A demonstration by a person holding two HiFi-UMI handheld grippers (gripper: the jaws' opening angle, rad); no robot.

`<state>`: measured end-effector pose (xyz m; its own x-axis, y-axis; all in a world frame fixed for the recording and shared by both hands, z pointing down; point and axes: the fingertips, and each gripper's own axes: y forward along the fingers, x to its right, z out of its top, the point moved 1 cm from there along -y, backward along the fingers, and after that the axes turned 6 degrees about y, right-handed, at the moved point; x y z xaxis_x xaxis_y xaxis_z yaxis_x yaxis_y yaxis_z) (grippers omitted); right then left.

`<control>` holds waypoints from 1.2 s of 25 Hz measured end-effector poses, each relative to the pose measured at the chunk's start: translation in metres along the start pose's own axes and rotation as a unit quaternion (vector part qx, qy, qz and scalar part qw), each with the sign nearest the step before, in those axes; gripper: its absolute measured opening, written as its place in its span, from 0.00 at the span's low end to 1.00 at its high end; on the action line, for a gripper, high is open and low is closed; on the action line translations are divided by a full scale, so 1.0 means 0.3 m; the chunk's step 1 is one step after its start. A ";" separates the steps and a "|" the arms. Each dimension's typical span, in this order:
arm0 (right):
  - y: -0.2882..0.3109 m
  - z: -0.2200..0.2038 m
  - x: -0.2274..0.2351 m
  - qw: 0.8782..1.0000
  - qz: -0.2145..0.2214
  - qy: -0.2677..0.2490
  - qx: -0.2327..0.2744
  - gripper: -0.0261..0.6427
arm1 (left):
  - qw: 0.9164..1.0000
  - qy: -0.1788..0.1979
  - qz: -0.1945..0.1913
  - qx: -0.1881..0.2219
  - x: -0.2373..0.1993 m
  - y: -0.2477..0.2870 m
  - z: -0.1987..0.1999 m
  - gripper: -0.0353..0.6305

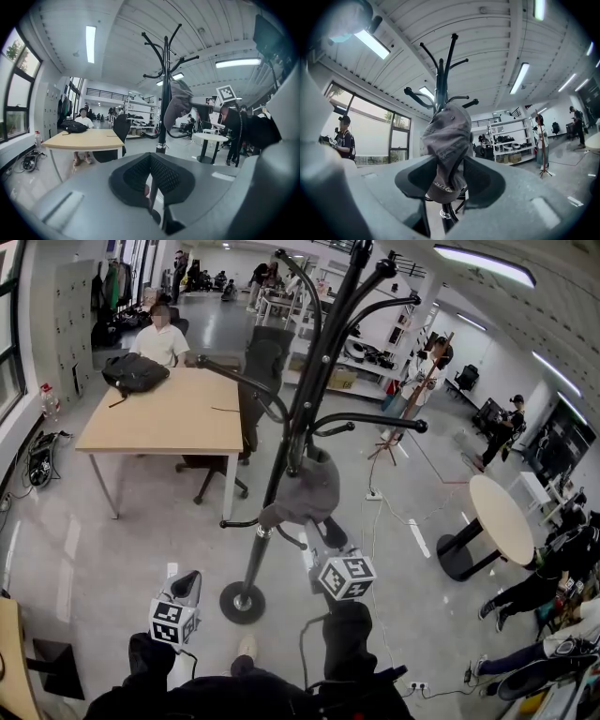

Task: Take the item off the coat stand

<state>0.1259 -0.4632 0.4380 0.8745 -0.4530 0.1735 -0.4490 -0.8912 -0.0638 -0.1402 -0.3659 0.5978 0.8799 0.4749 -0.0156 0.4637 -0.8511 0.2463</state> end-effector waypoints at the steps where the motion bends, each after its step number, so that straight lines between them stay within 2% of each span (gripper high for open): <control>1: 0.000 0.000 -0.002 1.000 0.000 -0.002 0.000 0.30 | 1.000 0.000 0.000 0.001 0.000 -0.001 0.002 0.06; 13: -0.019 0.016 -0.032 1.000 0.006 -0.015 -0.003 0.12 | 1.000 0.002 0.005 0.006 -0.003 -0.031 0.009 0.06; 30: -0.053 0.076 -0.053 1.000 0.007 -0.010 0.009 0.08 | 1.000 0.001 0.007 0.012 0.004 -0.069 0.009 0.06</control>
<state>0.1234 -0.4426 0.4138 0.8714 -0.4664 0.1521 -0.4590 -0.8846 -0.0831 -0.1485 -0.3484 0.5902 0.8860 0.4636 -0.0095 0.4538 -0.8627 0.2230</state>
